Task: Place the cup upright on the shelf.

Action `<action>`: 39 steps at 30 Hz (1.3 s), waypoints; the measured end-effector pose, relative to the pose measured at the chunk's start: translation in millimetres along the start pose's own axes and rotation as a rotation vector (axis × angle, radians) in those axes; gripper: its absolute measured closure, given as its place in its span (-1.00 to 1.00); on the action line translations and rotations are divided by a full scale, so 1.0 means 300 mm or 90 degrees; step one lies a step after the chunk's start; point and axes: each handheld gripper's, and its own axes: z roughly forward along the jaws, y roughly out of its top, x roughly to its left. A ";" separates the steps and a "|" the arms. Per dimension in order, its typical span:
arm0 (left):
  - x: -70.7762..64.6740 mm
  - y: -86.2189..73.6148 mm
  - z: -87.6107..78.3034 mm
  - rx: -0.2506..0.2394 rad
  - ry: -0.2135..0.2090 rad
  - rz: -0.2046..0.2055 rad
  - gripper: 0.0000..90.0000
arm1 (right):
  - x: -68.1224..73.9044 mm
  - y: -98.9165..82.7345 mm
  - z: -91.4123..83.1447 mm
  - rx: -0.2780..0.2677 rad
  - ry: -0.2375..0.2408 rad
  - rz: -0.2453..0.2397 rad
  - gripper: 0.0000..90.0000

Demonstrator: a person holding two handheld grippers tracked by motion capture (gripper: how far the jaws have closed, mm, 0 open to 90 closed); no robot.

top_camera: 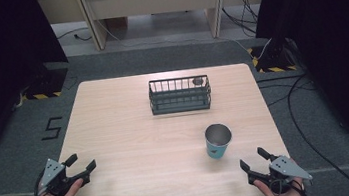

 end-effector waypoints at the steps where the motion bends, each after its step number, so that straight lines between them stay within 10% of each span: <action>1: 0.001 0.000 -0.001 -0.001 0.001 0.000 -0.55 | 0.003 0.000 0.003 -0.002 0.002 -0.002 -0.53; 39: -0.003 -0.004 0.007 0.004 -0.013 0.008 -0.54 | 0.078 0.085 0.291 0.030 0.073 -0.026 -0.68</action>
